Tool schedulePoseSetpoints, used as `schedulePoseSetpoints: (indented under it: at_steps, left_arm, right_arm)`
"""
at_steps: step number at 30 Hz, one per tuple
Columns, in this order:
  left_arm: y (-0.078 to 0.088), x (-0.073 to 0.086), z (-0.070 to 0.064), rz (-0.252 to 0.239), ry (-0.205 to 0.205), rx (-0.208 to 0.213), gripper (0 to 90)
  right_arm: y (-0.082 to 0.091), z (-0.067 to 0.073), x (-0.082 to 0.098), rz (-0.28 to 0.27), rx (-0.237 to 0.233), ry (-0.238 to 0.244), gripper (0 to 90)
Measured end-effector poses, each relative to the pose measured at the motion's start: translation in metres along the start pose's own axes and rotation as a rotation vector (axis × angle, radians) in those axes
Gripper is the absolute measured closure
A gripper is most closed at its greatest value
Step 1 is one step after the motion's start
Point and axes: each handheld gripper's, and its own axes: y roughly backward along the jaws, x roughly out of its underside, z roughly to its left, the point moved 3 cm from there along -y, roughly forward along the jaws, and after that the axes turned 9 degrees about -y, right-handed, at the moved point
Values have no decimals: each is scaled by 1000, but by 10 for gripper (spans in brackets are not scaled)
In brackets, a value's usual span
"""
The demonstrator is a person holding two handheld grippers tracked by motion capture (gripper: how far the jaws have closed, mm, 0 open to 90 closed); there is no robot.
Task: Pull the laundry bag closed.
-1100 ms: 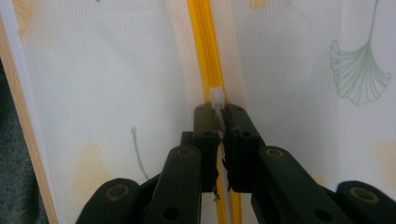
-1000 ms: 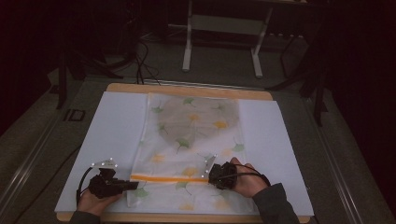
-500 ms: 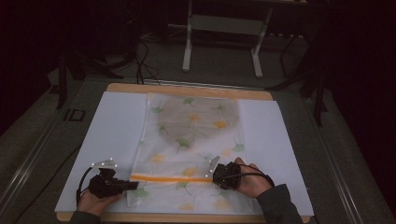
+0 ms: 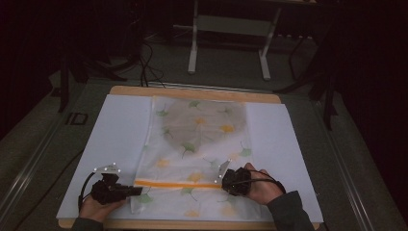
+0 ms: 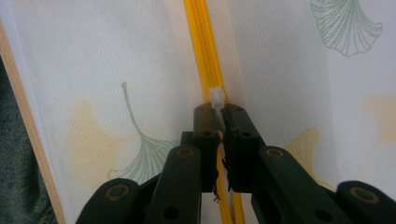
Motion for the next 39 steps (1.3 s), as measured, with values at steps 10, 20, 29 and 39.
schedulePoseSetpoints:
  at_steps: [10, 20, 29, 39]
  left_arm:
    - [0, 0, 0, 0, 1, 2, 887]
    - [0, 0, 0, 2, -2, 3, 887]
    - [-1, 0, 0, 5, -2, 2, 887]
    - [0, 0, 0, 5, -4, 1, 887]
  right_arm:
    - [-1, -1, 5, 4, -2, -8, 844]
    - [1, -4, 16, 4, -6, -26, 844]
    - [2, -6, 22, 11, -6, -35, 844]
    - [6, -9, 29, 8, -7, -42, 845]
